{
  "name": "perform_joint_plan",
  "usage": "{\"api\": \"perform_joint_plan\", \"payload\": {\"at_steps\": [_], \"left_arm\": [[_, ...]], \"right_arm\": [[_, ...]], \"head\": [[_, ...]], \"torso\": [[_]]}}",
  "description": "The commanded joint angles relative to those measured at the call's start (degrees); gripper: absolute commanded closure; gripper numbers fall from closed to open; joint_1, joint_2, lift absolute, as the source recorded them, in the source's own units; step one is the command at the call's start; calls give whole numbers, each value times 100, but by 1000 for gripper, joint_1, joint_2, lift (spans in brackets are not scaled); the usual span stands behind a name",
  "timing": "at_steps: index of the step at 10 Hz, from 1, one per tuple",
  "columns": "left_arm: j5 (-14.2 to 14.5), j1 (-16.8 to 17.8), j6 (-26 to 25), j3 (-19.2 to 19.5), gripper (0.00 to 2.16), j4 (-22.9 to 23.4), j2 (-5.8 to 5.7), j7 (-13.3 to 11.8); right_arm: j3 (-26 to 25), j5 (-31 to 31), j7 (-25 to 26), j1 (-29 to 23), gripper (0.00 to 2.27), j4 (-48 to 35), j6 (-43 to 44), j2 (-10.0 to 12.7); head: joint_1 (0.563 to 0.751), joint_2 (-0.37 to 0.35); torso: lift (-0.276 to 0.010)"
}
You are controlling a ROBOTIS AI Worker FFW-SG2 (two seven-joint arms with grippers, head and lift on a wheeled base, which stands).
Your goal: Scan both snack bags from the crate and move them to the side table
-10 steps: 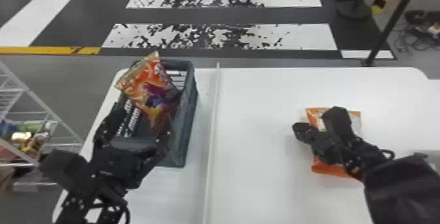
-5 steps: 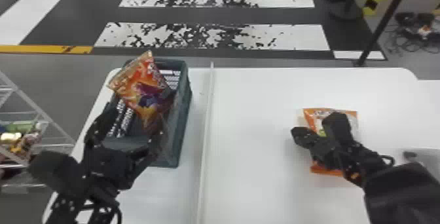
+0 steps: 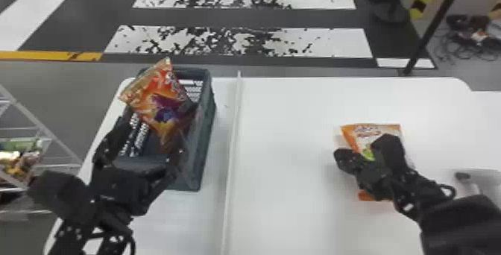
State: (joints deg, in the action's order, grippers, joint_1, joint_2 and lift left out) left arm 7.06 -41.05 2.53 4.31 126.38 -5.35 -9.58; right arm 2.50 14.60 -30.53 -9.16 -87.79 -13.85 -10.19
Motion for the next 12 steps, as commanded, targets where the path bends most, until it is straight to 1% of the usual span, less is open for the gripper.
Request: {"api": "perform_joint_plan", "payload": {"at_steps": [1, 2, 3, 4, 5, 6, 7, 8, 9, 11, 12], "left_arm": [[6, 1, -3, 0, 90, -9, -1, 0], [-3, 1, -3, 0, 90, -9, 7, 0], [-12, 1, 14, -9, 90, 0, 16, 0], [-12, 1, 14, -18, 90, 9, 25, -9], [-3, -17, 14, -9, 90, 9, 16, -9], [-3, -26, 14, -9, 90, 9, 7, -9], [-3, -43, 32, -9, 90, 18, -1, -9], [-12, -43, 32, 0, 90, 35, 7, -9], [-12, -43, 32, -9, 90, 27, -1, -9], [-12, -26, 32, -18, 90, 9, 16, -9], [-3, -8, 14, -35, 90, -17, 7, -9]], "right_arm": [[-4, -80, -14, -113, 2250, -186, 0, 0], [-4, -352, -49, -350, 2240, -713, -71, 9], [-74, -827, -49, -570, 1993, -1276, -176, 17], [-294, -1346, -32, -728, 1183, -1786, -317, 53], [-593, -1750, -23, -781, 46, -2164, -774, 53], [-891, -1776, 162, -781, -2, -2287, -1108, 53], [-1313, -1759, 223, -807, -2, -2260, -1459, 44], [-1726, -1724, 223, -895, 43, -2164, -1512, 0], [-2122, -1724, 223, -1000, 73, -2093, -1477, -18], [-2720, -1741, 223, -1229, 56, -2041, -1477, -27], [-2895, -1741, 214, -1264, 56, -1961, -1494, -97]], "head": [[695, 46], [695, 47], [695, 58], [695, 68], [695, 79], [695, 70], [695, 31], [695, -23], [695, -56], [695, -177], [695, -228]], "torso": [[-75], [-75], [-75], [-75], [-75], [-75], [-75], [-75], [-75], [-75], [-75]]}}
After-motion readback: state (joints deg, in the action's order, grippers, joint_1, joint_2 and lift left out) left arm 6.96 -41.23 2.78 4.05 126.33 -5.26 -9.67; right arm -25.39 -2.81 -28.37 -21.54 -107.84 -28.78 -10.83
